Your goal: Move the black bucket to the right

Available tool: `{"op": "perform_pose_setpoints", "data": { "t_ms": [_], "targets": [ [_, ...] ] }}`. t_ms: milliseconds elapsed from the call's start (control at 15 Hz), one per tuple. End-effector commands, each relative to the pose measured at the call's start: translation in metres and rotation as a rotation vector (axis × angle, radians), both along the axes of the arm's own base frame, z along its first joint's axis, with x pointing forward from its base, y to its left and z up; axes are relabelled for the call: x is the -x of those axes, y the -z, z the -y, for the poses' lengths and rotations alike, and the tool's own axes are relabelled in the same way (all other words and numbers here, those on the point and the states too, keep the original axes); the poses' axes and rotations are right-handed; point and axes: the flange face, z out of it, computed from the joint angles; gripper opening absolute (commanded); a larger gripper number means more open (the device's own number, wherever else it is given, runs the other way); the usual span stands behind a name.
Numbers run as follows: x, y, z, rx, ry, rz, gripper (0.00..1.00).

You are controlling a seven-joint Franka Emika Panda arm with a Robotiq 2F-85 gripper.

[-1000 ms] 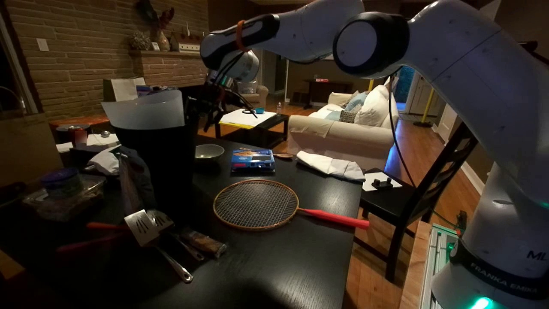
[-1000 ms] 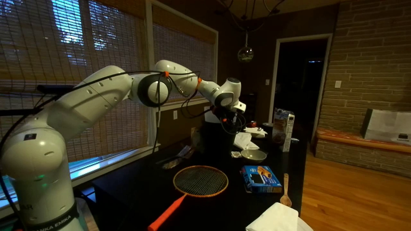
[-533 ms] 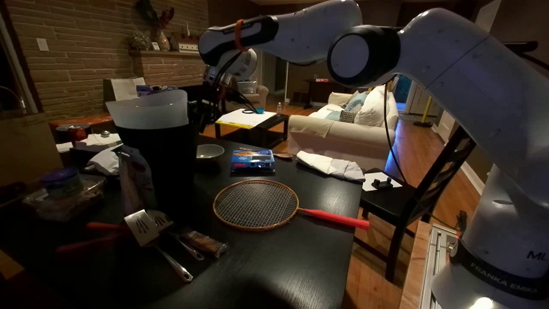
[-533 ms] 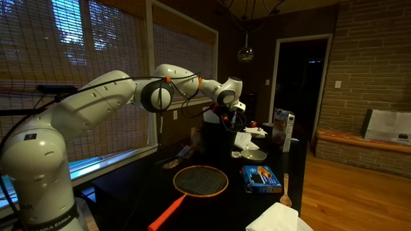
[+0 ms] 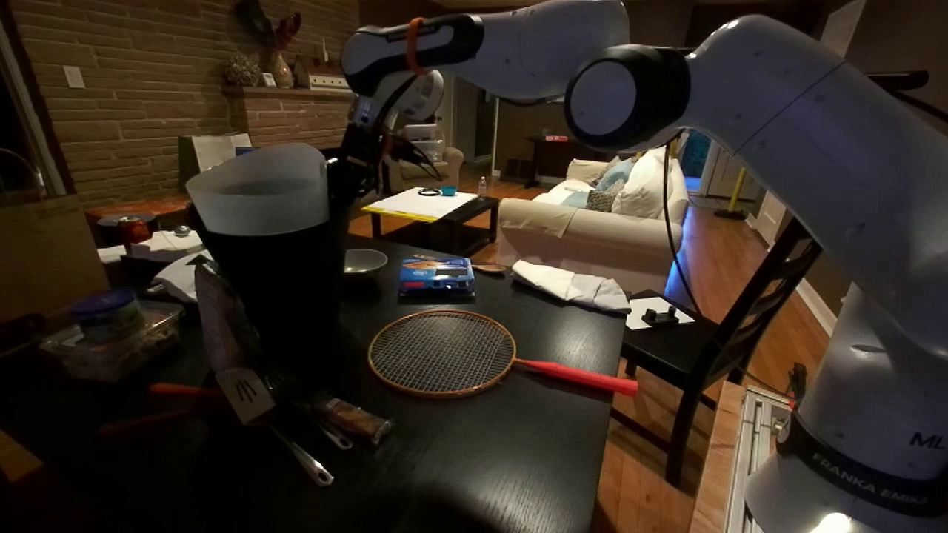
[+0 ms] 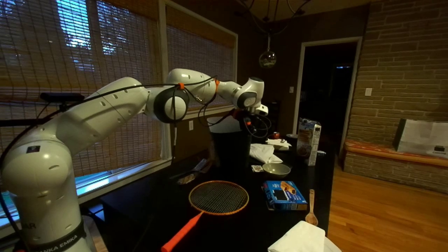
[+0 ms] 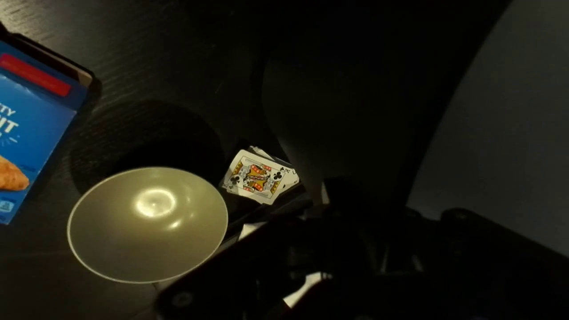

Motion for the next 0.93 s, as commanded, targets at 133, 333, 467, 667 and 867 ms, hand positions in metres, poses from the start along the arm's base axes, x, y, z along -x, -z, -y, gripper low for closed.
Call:
{"op": "perform_pose_setpoints", "data": {
  "t_ms": [133, 333, 467, 667, 867],
  "targets": [
    [0.009, -0.062, 0.033, -0.021, -0.002, 0.09, 0.02],
    [0.02, -0.096, 0.061, -0.043, 0.054, 0.14, 0.02],
    [0.033, -0.128, 0.084, -0.036, 0.114, 0.167, 0.02],
    [0.056, -0.169, 0.123, 0.036, 0.274, 0.186, 0.02],
    [0.087, -0.198, 0.151, 0.077, 0.424, 0.195, 0.02]
  ]
}}
